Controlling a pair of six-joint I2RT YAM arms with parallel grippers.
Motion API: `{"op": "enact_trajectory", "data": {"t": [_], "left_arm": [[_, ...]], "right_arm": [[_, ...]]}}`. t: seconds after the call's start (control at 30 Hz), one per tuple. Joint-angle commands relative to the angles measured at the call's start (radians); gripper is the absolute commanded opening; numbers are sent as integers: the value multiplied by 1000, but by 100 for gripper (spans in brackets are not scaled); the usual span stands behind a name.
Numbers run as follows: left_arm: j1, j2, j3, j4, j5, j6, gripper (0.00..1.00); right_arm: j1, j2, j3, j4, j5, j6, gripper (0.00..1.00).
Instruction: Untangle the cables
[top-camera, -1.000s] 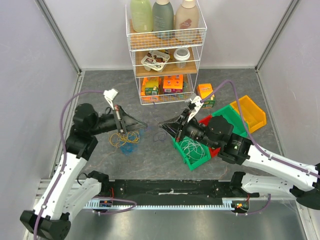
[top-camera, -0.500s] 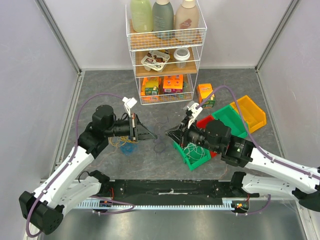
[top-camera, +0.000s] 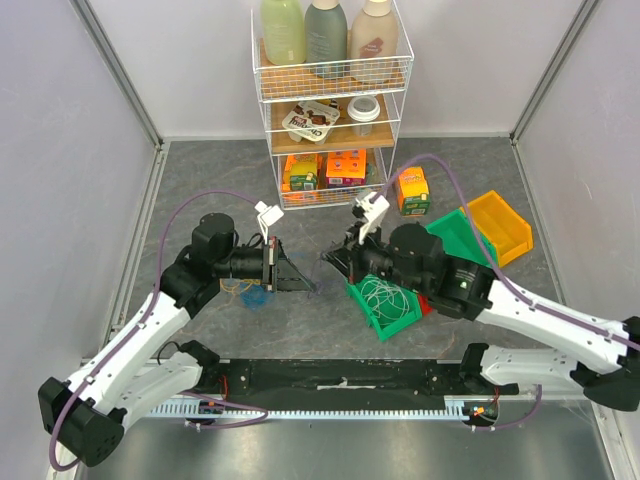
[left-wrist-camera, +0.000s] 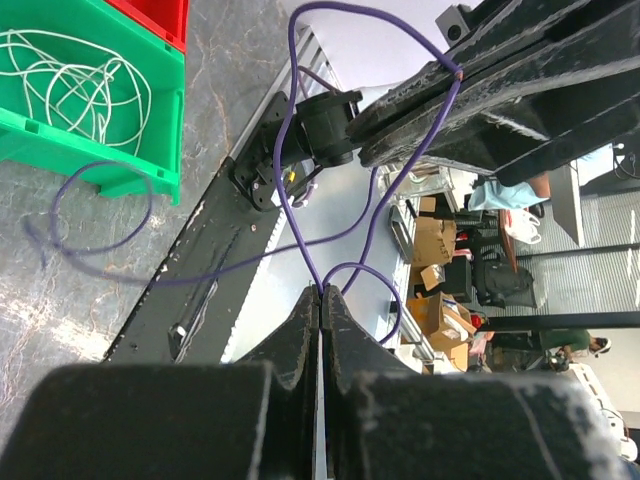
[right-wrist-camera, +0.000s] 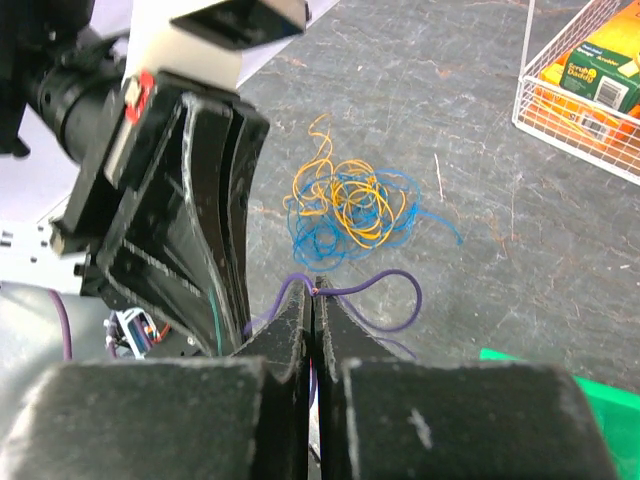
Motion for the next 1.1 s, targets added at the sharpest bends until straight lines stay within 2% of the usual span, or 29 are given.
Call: {"op": "enact_trajectory", "data": {"t": [0.0, 0.23, 0.33, 0.57, 0.77, 0.93, 1.07], "left_arm": [[-11, -4, -3, 26, 19, 24, 2], [-11, 45, -32, 98, 7, -30, 2], [-12, 51, -73, 193, 33, -62, 2], [-11, 66, -130, 334, 81, -137, 2], [-12, 78, -178, 463, 111, -218, 2], [-9, 91, -184, 460, 88, -231, 2], [-11, 89, -178, 439, 59, -234, 2]], "right_arm": [[4, 107, 146, -42, 62, 57, 0], [2, 260, 303, -162, 51, 169, 0], [2, 299, 333, -203, 80, 183, 5], [-5, 337, 412, -384, 154, 86, 29], [-13, 308, 464, -556, 258, -1, 60], [-14, 233, 470, -639, 301, -55, 77], [-13, 144, 371, -648, 319, -66, 87]]}}
